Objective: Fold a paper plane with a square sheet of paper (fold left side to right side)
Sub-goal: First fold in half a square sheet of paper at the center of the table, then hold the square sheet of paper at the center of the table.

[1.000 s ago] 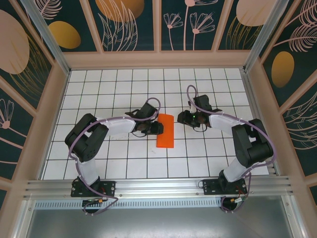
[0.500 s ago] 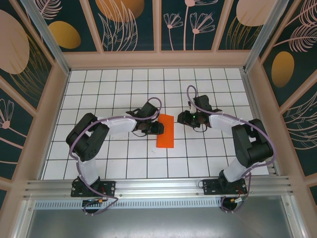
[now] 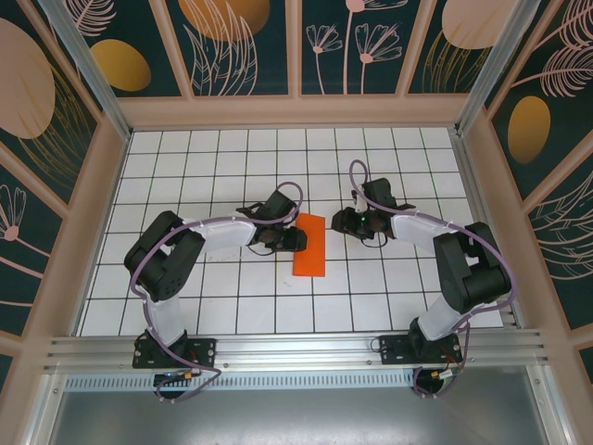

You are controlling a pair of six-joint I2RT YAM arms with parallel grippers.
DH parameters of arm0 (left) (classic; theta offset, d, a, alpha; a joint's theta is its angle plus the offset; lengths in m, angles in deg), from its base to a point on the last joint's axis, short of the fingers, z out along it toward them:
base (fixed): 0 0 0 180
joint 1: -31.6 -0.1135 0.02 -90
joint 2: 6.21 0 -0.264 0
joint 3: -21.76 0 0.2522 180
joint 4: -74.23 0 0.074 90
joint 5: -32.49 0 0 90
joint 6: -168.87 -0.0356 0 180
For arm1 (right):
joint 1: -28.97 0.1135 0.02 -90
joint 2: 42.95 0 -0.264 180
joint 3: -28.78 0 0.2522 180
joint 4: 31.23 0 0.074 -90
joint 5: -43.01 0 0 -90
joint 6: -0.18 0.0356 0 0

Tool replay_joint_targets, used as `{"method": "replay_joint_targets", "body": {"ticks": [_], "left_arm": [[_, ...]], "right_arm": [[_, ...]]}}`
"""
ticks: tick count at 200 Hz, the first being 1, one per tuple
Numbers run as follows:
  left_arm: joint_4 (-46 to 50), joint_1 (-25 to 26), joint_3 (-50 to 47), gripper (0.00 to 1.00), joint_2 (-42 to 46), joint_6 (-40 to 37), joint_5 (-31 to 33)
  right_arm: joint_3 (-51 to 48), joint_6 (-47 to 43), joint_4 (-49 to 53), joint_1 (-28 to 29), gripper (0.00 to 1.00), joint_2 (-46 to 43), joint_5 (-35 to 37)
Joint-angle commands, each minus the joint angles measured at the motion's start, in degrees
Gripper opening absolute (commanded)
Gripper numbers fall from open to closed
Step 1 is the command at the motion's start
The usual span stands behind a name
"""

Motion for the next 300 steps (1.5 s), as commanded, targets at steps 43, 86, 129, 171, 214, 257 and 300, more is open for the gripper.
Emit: {"method": "replay_joint_targets", "body": {"ticks": [43, 86, 129, 171, 214, 257, 300], "left_arm": [[2.4, 1.2, 1.1, 0.44, -2.7, -1.3, 1.1], [2.4, 1.3, 1.0, 0.44, -2.6, -1.3, 1.3], [2.4, 1.3, 0.8, 0.44, -2.5, -1.3, 1.4], [2.4, 1.2, 0.7, 0.44, -2.5, -1.2, 1.5], [2.4, 1.2, 0.6, 0.44, -2.4, -1.4, 1.6], [2.6, 1.2, 0.6, 0.44, -2.5, -1.4, 1.8], [2.7, 1.3, 0.6, 0.44, -2.4, -1.5, 2.0]], "right_arm": [[-1.1, 0.1, -0.6, 0.8, 0.41, -0.4, -2.4], [-0.9, 0.5, -0.9, 1.7, 0.41, 0.5, -3.0], [-1.0, 2.1, -2.6, 2.4, 0.40, 1.0, -4.1], [-0.5, 3.8, -4.4, 4.1, 0.30, 3.0, -6.0], [0.9, 4.4, -4.4, 6.2, 0.18, 6.1, -6.2], [2.0, 3.8, -2.5, 7.0, 0.16, 8.6, -5.6], [2.5, 3.1, 0.1, 7.2, 0.16, 10.5, -4.0]]}}
